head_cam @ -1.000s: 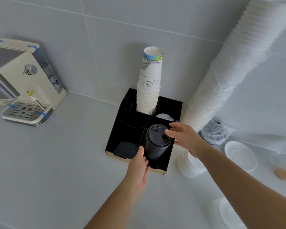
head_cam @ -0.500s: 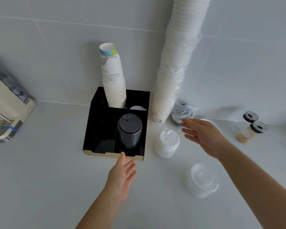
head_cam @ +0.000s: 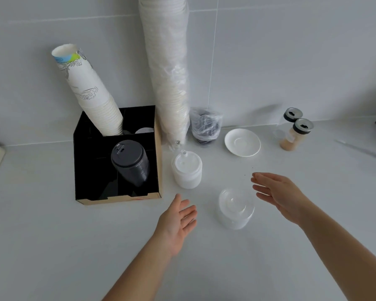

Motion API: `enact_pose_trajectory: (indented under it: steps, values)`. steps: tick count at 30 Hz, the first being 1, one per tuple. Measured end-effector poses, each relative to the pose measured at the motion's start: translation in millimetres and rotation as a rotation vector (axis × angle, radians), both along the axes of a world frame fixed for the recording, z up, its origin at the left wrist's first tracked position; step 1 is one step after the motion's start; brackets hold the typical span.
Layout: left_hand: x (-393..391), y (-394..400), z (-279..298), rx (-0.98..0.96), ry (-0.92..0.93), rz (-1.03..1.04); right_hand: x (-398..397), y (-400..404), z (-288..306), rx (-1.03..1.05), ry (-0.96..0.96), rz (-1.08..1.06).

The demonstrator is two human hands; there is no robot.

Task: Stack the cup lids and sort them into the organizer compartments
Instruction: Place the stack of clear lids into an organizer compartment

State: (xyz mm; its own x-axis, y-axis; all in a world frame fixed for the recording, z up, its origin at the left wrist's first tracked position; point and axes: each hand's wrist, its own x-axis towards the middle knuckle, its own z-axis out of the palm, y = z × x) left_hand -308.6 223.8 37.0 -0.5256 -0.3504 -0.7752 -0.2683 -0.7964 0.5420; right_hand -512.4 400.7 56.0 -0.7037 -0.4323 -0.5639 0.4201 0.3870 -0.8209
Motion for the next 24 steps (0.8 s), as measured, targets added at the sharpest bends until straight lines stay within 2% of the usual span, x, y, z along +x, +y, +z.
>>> enact_pose_trajectory:
  steps: [4,11,24]
  values:
    - [-23,23,-6,-0.035,-0.064,-0.134,0,15,-29,0.053,-0.023,0.029]
    - [-48,45,-19,-0.228,-0.15,-0.345,4,18,-57,0.137,-0.018,0.206]
    - [-58,53,-35,-0.3,-0.197,-0.431,-9,23,-78,0.102,-0.178,0.226]
